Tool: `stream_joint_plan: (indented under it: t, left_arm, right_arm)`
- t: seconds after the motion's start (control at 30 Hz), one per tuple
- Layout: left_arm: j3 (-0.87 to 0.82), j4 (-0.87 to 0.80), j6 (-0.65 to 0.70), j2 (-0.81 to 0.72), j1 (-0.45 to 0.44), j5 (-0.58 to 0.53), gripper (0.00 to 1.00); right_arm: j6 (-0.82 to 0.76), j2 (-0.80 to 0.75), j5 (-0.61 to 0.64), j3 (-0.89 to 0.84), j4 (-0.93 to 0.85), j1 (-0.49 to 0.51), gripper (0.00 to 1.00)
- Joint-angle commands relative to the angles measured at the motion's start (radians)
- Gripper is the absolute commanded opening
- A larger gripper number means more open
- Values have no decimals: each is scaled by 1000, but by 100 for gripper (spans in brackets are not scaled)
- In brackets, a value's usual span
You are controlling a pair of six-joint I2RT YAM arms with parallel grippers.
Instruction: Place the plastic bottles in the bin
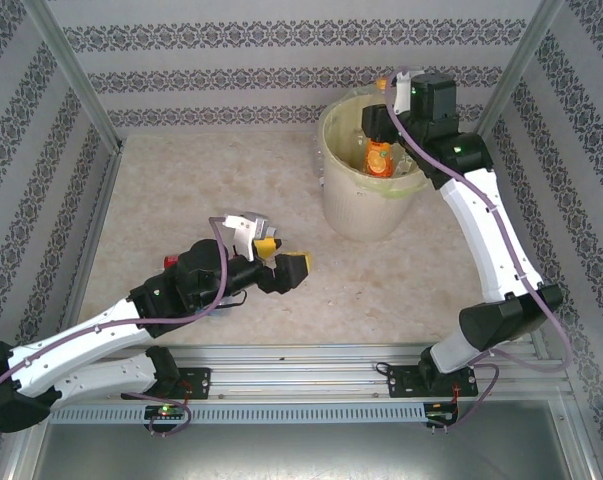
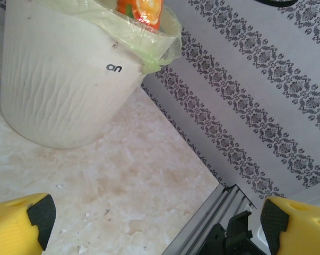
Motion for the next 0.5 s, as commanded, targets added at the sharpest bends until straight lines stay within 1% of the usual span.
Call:
stream_joint_plan:
  t: [0.0, 0.03, 0.07, 0.13, 0.27, 0.47]
  left_arm:
    - [1, 15, -7, -2, 7, 13, 100]
    - [3, 11, -6, -3, 7, 12, 100]
    - [6, 8, -5, -5, 6, 12, 100]
    - [7, 1, -4, -5, 6, 9, 100]
    - [14, -9, -1, -5, 6, 4, 100]
    - [22, -55, 3, -13, 6, -15, 100]
  right_arm:
    - [67, -12, 250, 21, -36, -4, 58]
    - [72, -24, 283, 6, -9, -8, 58]
    - [75, -35, 288, -14, 28, -12, 58]
    - [75, -29, 261, -13, 64, -21, 58]
    - [69, 54, 185, 75, 20, -26, 60]
    - [80, 167, 85, 129, -36, -27, 63]
